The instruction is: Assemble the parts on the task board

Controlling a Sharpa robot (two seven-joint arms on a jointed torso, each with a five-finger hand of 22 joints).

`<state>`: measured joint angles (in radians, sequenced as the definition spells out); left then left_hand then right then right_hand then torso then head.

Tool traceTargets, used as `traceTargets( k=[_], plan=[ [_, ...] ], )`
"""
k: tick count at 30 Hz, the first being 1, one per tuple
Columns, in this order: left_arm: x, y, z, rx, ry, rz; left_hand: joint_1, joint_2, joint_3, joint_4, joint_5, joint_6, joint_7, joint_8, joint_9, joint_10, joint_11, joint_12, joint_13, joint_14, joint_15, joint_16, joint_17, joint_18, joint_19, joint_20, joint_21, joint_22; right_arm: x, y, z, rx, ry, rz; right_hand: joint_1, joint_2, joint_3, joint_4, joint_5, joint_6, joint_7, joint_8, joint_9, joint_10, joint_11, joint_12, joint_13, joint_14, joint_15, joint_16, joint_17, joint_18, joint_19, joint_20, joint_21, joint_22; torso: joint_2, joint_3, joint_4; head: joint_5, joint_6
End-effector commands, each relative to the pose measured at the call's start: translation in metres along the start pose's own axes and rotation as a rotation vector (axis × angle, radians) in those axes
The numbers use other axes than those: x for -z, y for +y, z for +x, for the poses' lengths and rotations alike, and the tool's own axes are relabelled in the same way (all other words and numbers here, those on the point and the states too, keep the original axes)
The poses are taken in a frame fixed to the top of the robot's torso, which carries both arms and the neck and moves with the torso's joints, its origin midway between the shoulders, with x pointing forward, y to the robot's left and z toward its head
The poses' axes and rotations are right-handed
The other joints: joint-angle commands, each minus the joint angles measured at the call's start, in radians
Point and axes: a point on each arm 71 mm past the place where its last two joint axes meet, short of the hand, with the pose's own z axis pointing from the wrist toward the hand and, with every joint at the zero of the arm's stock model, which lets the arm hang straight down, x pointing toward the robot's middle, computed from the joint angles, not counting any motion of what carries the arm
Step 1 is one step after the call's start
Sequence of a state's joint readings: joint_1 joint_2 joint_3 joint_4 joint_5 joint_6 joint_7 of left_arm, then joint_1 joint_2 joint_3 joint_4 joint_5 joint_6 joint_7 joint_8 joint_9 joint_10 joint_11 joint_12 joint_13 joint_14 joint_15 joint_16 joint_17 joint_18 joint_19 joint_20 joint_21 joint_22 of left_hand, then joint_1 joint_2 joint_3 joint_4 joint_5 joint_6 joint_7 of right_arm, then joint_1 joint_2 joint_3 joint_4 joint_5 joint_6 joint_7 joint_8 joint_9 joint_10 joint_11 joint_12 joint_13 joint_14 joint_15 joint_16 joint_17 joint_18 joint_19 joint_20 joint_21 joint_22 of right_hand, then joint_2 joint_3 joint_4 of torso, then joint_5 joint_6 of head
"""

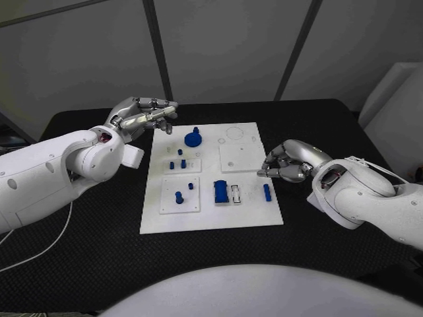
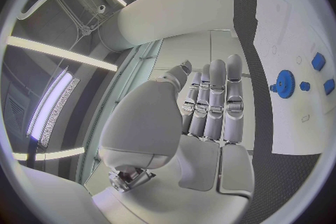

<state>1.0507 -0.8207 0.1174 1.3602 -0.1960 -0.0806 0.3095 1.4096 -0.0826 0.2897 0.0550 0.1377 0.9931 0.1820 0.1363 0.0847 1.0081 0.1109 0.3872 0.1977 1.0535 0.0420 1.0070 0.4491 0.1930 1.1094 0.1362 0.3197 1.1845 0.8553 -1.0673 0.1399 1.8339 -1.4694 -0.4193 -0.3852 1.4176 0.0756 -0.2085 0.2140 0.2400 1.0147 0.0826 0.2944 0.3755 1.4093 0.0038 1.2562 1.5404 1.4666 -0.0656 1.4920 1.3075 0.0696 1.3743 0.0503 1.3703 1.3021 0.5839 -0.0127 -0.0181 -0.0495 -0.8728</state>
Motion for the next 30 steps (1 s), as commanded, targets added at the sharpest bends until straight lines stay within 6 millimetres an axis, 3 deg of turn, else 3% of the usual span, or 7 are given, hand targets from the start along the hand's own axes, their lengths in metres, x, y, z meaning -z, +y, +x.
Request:
traceTargets(
  k=[1, 6, 9, 11, 18, 25, 30],
  plan=[
    [0.0, -0.001, 0.0, 0.007, 0.006, 0.004, 0.001, 0.011, -0.004, 0.0, 0.001, -0.008, -0.001, 0.002, -0.001, -0.008, 0.002, 0.007, 0.001, -0.005, 0.0, -0.005, 0.001, -0.012, 0.0, 0.005, -0.006, -0.001, 0.0, -0.004, 0.003, 0.056, 0.053, 0.051, -0.004, -0.007, -0.006, 0.007, 0.002, 0.015, -0.001, -0.009, -0.004, 0.004, 0.0, -0.011, -0.25, 0.073, 0.006, -0.008, 0.107, 0.001, -0.003, 0.005, -0.007, -0.001, 0.001, 0.0025, -0.0019, -0.012, 0.0],
    [0.0, -0.001, 0.001, 0.008, 0.008, 0.003, 0.001, 0.011, -0.004, 0.0, 0.001, -0.008, -0.001, 0.002, -0.001, -0.008, 0.002, 0.007, 0.001, -0.005, 0.0, -0.005, 0.001, -0.012, 0.0, 0.005, -0.006, -0.001, 0.001, -0.007, 0.008, 0.085, 0.087, 0.091, -0.03, -0.015, -0.017, 0.029, 0.025, 0.03, -0.004, -0.013, -0.006, 0.004, -0.002, -0.016, -0.253, 0.073, 0.004, -0.009, 0.106, 0.001, -0.004, 0.004, -0.01, -0.003, 0.0, 0.0011, 0.0004, -0.027, 0.0],
    [0.0, 0.0, 0.001, 0.008, 0.008, 0.003, 0.001, 0.011, -0.004, 0.0, 0.001, -0.008, -0.001, 0.002, -0.001, -0.008, 0.002, 0.007, 0.001, -0.005, 0.0, -0.005, 0.001, -0.012, 0.0, 0.005, -0.006, -0.001, 0.001, -0.009, 0.011, 0.111, 0.103, 0.113, -0.059, -0.033, -0.04, 0.056, 0.105, 0.035, -0.004, -0.018, -0.006, 0.001, -0.002, -0.025, -0.259, 0.072, 0.004, -0.013, 0.1, 0.002, -0.007, 0.003, -0.016, -0.009, 0.0, -0.0003, 0.0018, -0.039, 0.0],
    [0.001, 0.0, 0.0, 0.008, 0.007, 0.002, 0.001, 0.011, -0.004, 0.0, 0.001, -0.008, -0.001, 0.002, -0.001, -0.008, 0.002, 0.007, 0.001, -0.005, 0.0, -0.005, 0.001, -0.012, 0.0, 0.005, -0.006, -0.001, 0.002, -0.01, 0.011, 0.132, 0.106, 0.121, -0.07, -0.037, -0.05, 0.067, 0.127, 0.038, -0.005, -0.018, -0.005, -0.001, -0.002, -0.03, -0.262, 0.071, 0.004, -0.016, 0.097, 0.003, -0.009, 0.003, -0.02, -0.013, 0.0, 0.0, 0.001, -0.042, 0.0],
    [0.001, 0.0, -0.002, 0.006, 0.003, 0.0, 0.001, 0.011, -0.004, 0.0, 0.001, -0.008, -0.001, 0.002, -0.001, -0.008, 0.002, 0.007, 0.001, -0.005, 0.0, -0.005, 0.001, -0.012, 0.0, 0.005, -0.006, -0.001, 0.003, -0.016, 0.02, 0.185, 0.14, 0.14, -0.1, -0.049, -0.074, 0.077, 0.124, 0.033, -0.004, -0.019, 0.0, -0.009, -0.001, -0.046, -0.273, 0.069, 0.004, -0.023, 0.087, 0.007, -0.02, 0.003, -0.034, -0.029, 0.001, -0.0015, 0.0038, -0.05, 0.0],
    [0.002, 0.0, -0.004, 0.004, -0.002, -0.002, 0.002, 0.012, -0.004, -0.001, 0.0, -0.01, 0.0, 0.002, -0.001, -0.009, 0.003, 0.007, 0.002, -0.006, 0.0, -0.005, 0.001, -0.012, 0.0, 0.005, -0.007, -0.001, 0.007, -0.022, 0.035, 0.196, 0.177, 0.156, -0.122, -0.047, -0.085, 0.078, 0.12, 0.027, -0.002, -0.02, 0.002, -0.011, 0.001, -0.048, -0.273, 0.069, 0.006, -0.024, 0.087, 0.008, -0.023, 0.004, -0.038, -0.033, 0.001, 0.0012, 0.0038, -0.051, 0.0],
    [0.003, 0.001, -0.005, 0.004, -0.005, -0.003, 0.002, 0.012, -0.004, -0.001, 0.0, -0.01, 0.0, 0.002, -0.001, -0.009, 0.003, 0.007, 0.002, -0.006, 0.0, -0.005, 0.001, -0.012, 0.0, 0.005, -0.007, -0.001, 0.006, -0.02, 0.04, 0.193, 0.181, 0.153, -0.123, -0.046, -0.085, 0.078, 0.119, 0.027, -0.002, -0.02, 0.003, -0.01, 0.001, -0.046, -0.271, 0.07, 0.006, -0.023, 0.089, 0.008, -0.022, 0.004, -0.038, -0.032, 0.0, -0.0004, 0.0031, -0.049, 0.0]
  ],
)
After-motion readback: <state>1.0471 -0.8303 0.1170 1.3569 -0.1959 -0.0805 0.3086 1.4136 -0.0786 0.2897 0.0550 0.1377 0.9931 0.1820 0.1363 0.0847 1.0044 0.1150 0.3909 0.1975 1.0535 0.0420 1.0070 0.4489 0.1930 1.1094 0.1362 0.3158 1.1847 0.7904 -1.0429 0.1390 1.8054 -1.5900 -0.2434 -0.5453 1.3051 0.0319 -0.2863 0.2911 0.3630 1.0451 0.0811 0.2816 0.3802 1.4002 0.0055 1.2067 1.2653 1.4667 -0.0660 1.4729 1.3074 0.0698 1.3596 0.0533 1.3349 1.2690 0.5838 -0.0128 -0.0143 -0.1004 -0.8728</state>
